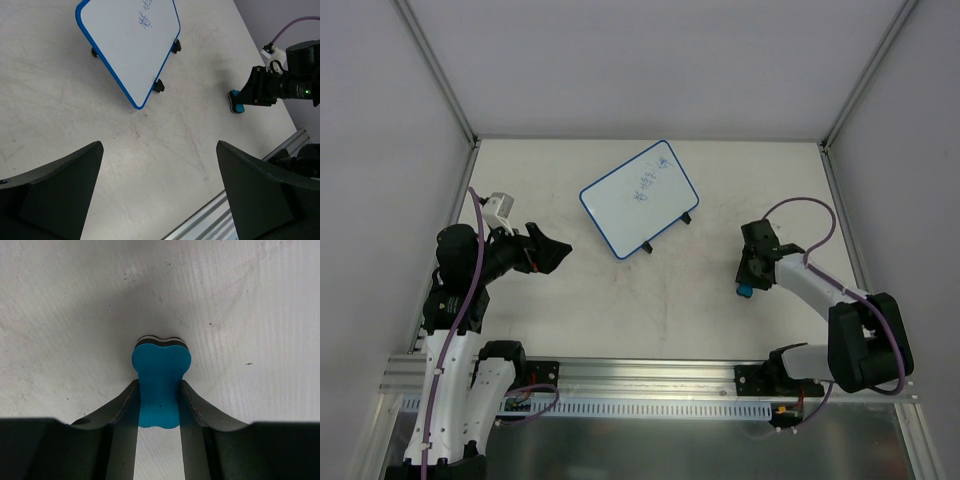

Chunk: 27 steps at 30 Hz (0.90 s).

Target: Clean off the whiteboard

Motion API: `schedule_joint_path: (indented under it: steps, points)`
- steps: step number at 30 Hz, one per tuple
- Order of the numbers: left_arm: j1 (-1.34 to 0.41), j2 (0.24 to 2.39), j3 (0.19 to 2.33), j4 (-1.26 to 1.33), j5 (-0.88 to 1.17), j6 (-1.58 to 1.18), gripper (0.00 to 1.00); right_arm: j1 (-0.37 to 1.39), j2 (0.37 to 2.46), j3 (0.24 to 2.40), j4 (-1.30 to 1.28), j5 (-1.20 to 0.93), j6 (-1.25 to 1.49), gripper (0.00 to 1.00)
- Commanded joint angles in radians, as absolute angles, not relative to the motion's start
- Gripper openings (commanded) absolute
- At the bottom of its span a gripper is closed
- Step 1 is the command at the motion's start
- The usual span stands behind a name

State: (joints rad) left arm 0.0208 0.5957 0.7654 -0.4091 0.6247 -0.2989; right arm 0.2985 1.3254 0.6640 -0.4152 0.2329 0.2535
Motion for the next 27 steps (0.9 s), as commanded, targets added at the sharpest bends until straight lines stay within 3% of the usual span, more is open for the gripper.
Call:
schedule_joint_path:
  steps: [1,5,7,15,27]
  points:
    - [0.023,0.597,0.769,-0.416,0.637,-0.301,0.99,0.293,1.281,0.695,-0.407,0.262,0.245,0.13]
    - [0.023,0.612,0.755,-0.378,0.606,-0.388,0.99,0.295,1.229,0.709,-0.407,0.249,0.219,0.09]
    - [0.023,0.615,0.695,-0.315,0.618,-0.455,0.99,0.296,1.207,0.719,-0.405,0.224,0.196,0.01]
    - [0.023,0.606,0.307,0.445,0.621,-0.790,0.98,0.299,1.137,0.770,-0.353,0.120,0.045,0.00]
    - [0.011,1.035,0.236,1.103,0.656,-0.741,0.99,0.302,1.123,0.876,-0.235,-0.109,-0.029,0.00]
